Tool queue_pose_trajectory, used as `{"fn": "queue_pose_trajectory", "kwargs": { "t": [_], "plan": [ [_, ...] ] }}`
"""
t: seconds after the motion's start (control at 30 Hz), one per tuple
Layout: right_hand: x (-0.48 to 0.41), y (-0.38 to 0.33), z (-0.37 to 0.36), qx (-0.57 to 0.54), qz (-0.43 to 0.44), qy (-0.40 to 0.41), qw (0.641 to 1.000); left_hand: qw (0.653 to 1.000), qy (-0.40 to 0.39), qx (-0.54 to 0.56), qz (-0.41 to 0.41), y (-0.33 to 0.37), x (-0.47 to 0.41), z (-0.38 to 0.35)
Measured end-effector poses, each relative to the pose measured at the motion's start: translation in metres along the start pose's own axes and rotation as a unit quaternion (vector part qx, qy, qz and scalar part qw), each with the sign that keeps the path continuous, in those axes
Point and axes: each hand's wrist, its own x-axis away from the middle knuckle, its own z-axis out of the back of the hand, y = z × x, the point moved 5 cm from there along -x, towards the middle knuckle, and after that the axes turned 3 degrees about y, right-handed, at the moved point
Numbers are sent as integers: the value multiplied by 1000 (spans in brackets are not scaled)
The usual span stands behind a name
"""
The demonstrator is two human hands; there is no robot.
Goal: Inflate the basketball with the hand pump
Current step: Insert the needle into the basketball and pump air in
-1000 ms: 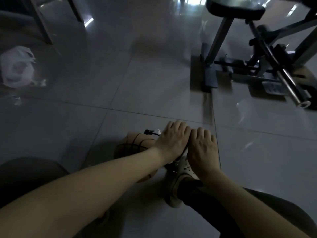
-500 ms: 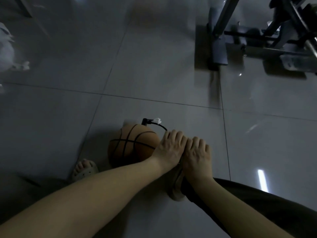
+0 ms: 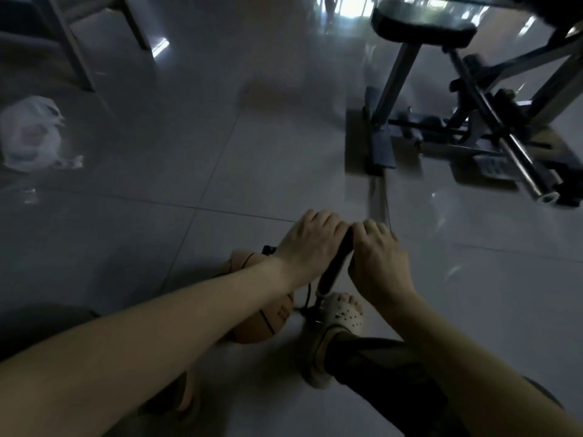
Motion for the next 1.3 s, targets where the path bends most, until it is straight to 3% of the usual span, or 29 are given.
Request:
{"fn": "queue_pose_trajectory", "kwargs": {
  "t": [0.1,0.23,0.43,0.67,0.83,0.97,1.07,1.17,1.3],
  "plan": [
    [5,0,-2,0,-39,32,999,999,15,13,31,10,3,-8],
    [49,-1,-53,22,-36,39,998,999,-27,-24,23,38,38,-60],
    [51,2,-109,32,-47,-3,998,996,-58,-14,66,33,54,-110],
    [67,2,-170,65,-67,-134,986,987,-144,-33,62,33,80,-155],
    [61,-3,-160,61,-70,-188,978,966,-250,-51,46,30,74,-136],
    [41,-2,-104,43,-48,-216,974,966,-256,-6,26,26,46,-95],
    [26,-1,-49,38,-25,-166,985,977,-211,-19,5,17,22,-46],
    [4,-2,-1,24,-21,-64,997,994,-104,-3,19,5,-4,8],
    [1,-4,4,10,-52,14,998,999,-7,19,27,6,-6,19]
  ]
}}
